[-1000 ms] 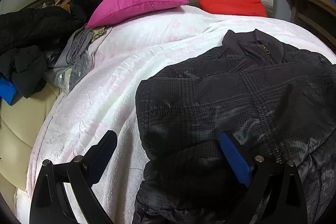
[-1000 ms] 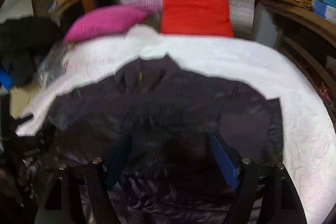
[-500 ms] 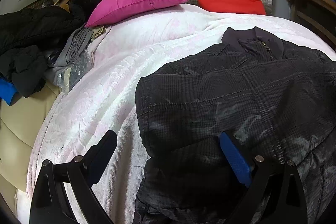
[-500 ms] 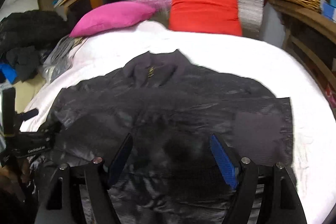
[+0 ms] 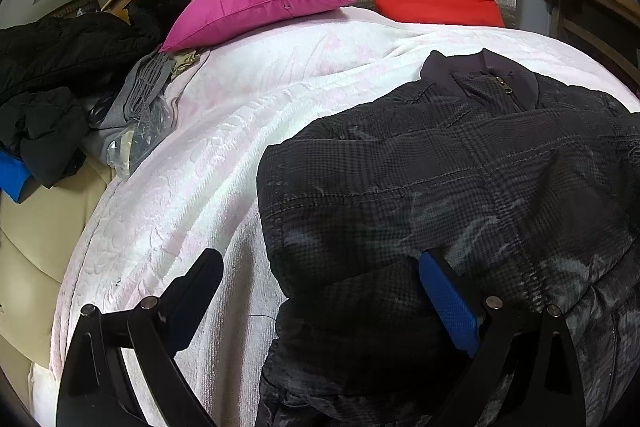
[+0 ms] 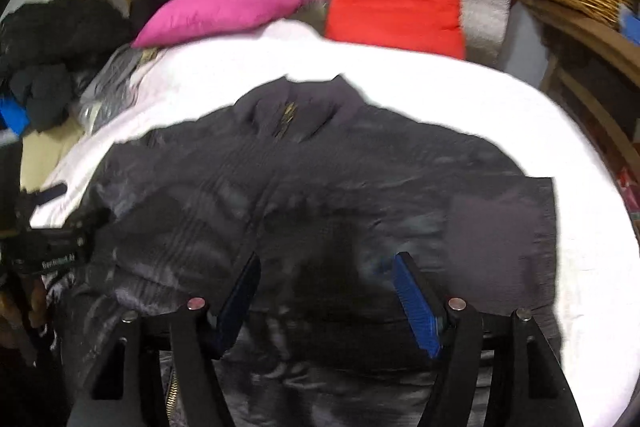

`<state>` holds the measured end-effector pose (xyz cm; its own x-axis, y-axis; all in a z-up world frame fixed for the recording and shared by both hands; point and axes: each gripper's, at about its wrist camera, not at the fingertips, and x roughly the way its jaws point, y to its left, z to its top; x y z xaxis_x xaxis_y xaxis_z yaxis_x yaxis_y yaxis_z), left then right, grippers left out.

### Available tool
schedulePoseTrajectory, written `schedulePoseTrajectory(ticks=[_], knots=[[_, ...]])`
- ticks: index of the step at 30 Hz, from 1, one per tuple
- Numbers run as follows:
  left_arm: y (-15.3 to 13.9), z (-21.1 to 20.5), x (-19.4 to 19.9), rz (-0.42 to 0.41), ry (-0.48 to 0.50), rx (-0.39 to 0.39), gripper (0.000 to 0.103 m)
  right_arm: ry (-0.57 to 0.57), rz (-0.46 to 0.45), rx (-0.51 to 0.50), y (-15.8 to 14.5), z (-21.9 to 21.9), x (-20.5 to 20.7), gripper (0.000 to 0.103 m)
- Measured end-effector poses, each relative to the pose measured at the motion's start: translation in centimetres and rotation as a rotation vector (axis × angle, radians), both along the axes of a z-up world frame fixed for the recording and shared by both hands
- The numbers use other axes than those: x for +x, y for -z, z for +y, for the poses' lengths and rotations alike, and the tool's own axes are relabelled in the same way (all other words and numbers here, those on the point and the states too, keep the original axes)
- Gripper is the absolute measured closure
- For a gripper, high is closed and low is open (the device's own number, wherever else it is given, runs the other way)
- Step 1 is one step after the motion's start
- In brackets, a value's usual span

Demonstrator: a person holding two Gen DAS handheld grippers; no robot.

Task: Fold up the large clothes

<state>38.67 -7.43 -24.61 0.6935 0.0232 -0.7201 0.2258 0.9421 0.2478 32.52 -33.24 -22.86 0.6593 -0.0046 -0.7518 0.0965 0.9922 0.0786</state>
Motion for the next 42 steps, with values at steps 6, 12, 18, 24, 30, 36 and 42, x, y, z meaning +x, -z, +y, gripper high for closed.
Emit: schedulePoseTrajectory(ticks=[6, 12, 18, 24, 30, 36, 42], knots=[[0.3, 0.0, 0.0, -0.001, 0.009, 0.007, 0.005, 0.139, 0.058, -0.04, 0.5, -3.7, -0.2, 0.031], [1.3, 0.3, 1.1, 0.08, 0.0, -0.043, 0.005, 0.123, 0.118, -0.035, 1.7, -4.4, 0.2, 0.031], [-1.0, 2.0, 0.1, 0.033, -0.033, -0.126, 0.005, 0.171, 0.026, 0.017, -0.7, -6.3, -2.7, 0.031], [1.2, 1.8, 0.5, 0.12, -0.033, -0.086, 0.004, 0.199, 0.09, 0.1, 1.2, -9.1, -2.8, 0.031], [0.3, 3.2, -0.4, 0.121, -0.078, -0.168, 0.004, 0.187, 0.037, 0.144, -0.1, -9.4, -4.8, 0.03], [-1.2, 4.1, -5.9, 0.001, -0.072, -0.162, 0.004, 0.175, -0.024, 0.211, -1.6, -10.1, -9.6, 0.029], [-0.3, 5.1, -12.2, -0.048, -0.081, -0.157, 0.004, 0.203, -0.067, 0.253, -1.3, -10.4, -15.0, 0.025]])
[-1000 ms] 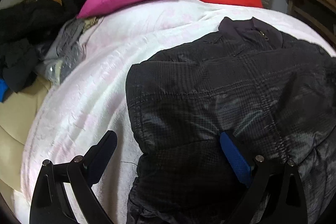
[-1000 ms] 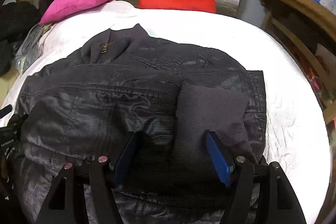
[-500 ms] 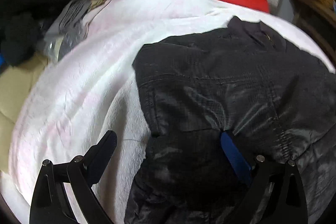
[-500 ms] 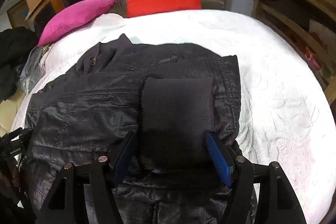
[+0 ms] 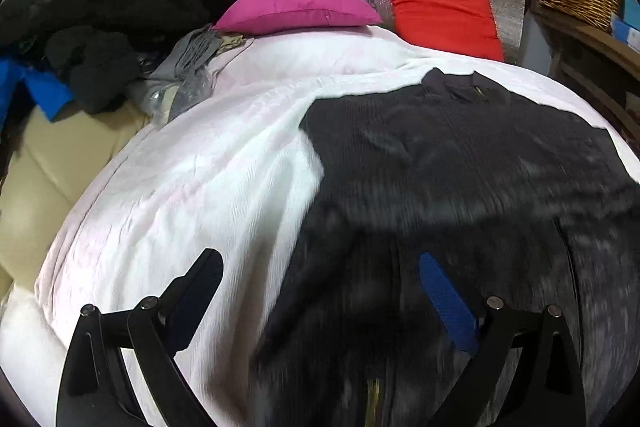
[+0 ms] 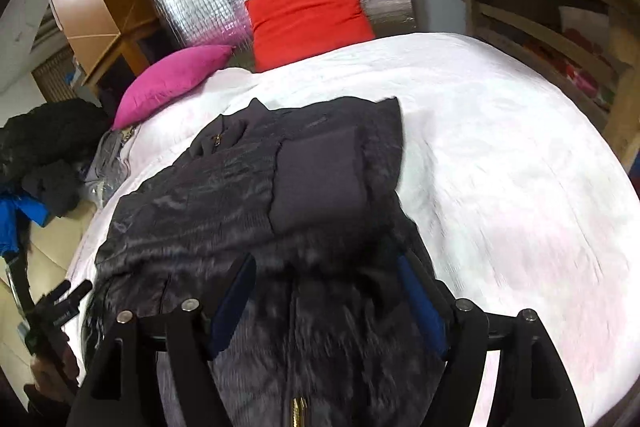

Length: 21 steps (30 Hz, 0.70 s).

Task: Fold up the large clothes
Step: 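Grasp the jacket hem with both grippers and lift it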

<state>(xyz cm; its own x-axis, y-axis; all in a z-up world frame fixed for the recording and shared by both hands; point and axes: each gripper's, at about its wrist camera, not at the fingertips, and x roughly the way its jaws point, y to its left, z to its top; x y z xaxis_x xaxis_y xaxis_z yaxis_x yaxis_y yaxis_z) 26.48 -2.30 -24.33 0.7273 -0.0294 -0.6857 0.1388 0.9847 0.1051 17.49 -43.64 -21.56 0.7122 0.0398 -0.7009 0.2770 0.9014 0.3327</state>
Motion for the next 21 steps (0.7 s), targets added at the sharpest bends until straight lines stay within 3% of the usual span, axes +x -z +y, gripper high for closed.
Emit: schedulePoseTrajectory(ticks=[4, 11, 21], knots=[[0.3, 1.0, -3.3, 0.002, 0.014, -0.045, 0.004, -0.005, 0.005, -0.02, 0.9, 1.0, -3.5, 0.025], [-2.0, 3.2, -8.7, -0.045, 0.004, -0.082, 0.004, -0.021, 0.028, -0.008, 1.5, 3.0, -8.9, 0.025], [-2.6, 6.6, -13.4, -0.022, -0.056, -0.031, 0.004, -0.082, 0.177, -0.052, 2.8, 7.1, -13.0, 0.025]])
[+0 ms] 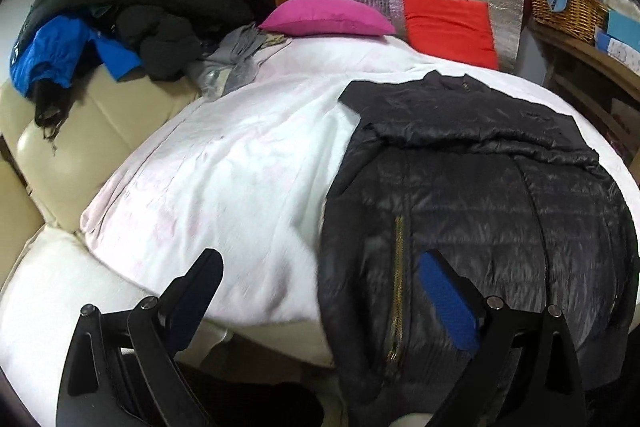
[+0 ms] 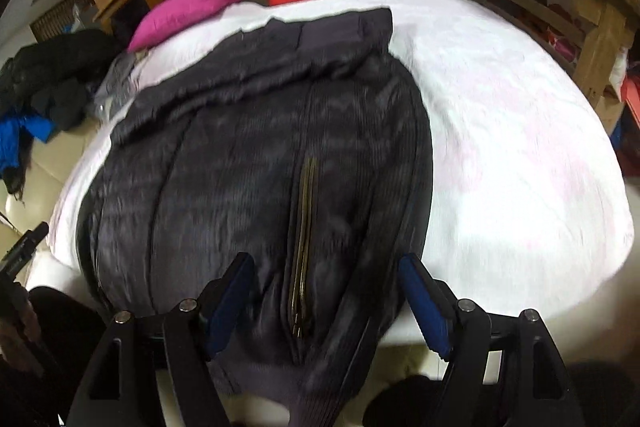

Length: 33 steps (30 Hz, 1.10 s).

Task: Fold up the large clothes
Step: 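Grasp the jacket hem with both grippers and lift it, then fold the held hem up toward the collar with both grippers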

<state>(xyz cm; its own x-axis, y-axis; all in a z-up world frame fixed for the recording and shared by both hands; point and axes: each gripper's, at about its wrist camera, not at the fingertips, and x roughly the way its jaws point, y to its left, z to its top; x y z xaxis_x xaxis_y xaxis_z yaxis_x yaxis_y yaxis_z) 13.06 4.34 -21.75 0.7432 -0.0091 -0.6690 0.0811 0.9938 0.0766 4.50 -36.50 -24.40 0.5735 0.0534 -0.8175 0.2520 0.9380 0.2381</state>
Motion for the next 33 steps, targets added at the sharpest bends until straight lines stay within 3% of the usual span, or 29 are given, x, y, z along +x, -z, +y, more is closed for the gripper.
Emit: schedulePoseTrajectory(ticks=[8, 33], knots=[[1.0, 1.4, -1.4, 0.038, -0.017, -0.005, 0.004, 0.024, 0.113, -0.007, 1.0, 1.6, -1.6, 0.025], [3.4, 1.5, -1.2, 0.117, -0.026, 0.012, 0.004, 0.044, 0.275, 0.03, 5.8, 2.4, -2.5, 0.025]])
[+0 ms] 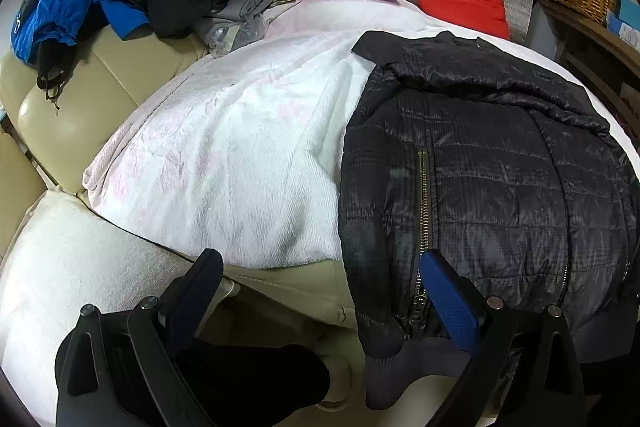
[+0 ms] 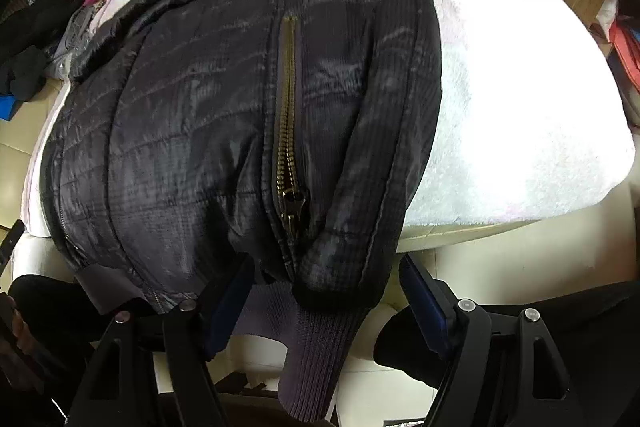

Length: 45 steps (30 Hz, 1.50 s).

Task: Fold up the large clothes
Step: 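Fold the held hem up toward the collar with both grippers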

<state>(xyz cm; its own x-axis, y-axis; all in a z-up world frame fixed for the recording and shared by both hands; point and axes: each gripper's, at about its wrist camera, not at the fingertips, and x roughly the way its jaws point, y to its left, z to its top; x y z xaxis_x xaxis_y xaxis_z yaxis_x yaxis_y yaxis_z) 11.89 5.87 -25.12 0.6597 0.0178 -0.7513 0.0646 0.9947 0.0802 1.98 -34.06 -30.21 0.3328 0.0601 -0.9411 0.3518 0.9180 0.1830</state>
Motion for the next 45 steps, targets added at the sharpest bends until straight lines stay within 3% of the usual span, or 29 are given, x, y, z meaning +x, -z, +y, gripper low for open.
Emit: schedulePoseTrajectory(ticks=[8, 15, 21, 25, 29, 30, 31, 32, 33, 34, 36, 38, 45], knots=[[1.2, -0.1, 0.5, 0.057, 0.016, -0.01, 0.004, -0.021, 0.039, 0.009, 2.0, 0.4, -0.1, 0.025], [6.0, 0.4, 1.6, 0.329, 0.051, -0.181, 0.004, -0.023, 0.069, 0.024, 4.3, 0.0, -0.5, 0.025], [9.7, -0.2, 1.8, 0.507, 0.077, -0.263, 0.004, -0.018, 0.092, 0.053, 6.5, -0.5, -0.7, 0.025], [10.9, -0.9, 1.8, 0.551, 0.105, -0.278, 0.004, -0.013, 0.102, 0.1, 7.9, -1.1, -1.1, 0.025], [11.1, -1.8, 1.7, 0.534, 0.143, -0.284, 0.004, 0.015, 0.08, 0.165, 9.1, -2.1, -1.7, 0.025], [10.9, -2.0, 1.5, 0.514, 0.157, -0.29, 0.009, 0.019, 0.072, 0.176, 9.2, -2.3, -1.8, 0.025], [10.6, -2.2, 1.3, 0.501, 0.167, -0.292, 0.026, 0.017, 0.057, 0.185, 9.3, -2.4, -2.1, 0.025], [10.4, -2.5, 1.2, 0.49, 0.184, -0.289, 0.036, 0.006, 0.048, 0.185, 9.4, -2.4, -2.2, 0.025], [10.3, -2.7, 1.1, 0.484, 0.189, -0.274, 0.052, -0.004, 0.044, 0.186, 9.6, -2.5, -2.3, 0.031], [10.3, -2.7, 1.0, 0.476, 0.185, -0.256, 0.068, -0.01, 0.041, 0.193, 9.7, -2.5, -2.4, 0.044], [10.2, -2.4, 0.9, 0.469, 0.168, -0.253, 0.087, -0.03, 0.043, 0.218, 9.6, -2.2, -2.6, 0.064], [9.8, -1.8, 1.0, 0.473, 0.167, -0.296, 0.089, -0.047, 0.054, 0.219, 9.3, -1.9, -2.7, 0.067], [6.3, -1.2, -0.7, 0.428, 0.269, -0.294, 0.093, -0.123, 0.024, 0.249, 5.5, -0.8, -4.0, 0.071]])
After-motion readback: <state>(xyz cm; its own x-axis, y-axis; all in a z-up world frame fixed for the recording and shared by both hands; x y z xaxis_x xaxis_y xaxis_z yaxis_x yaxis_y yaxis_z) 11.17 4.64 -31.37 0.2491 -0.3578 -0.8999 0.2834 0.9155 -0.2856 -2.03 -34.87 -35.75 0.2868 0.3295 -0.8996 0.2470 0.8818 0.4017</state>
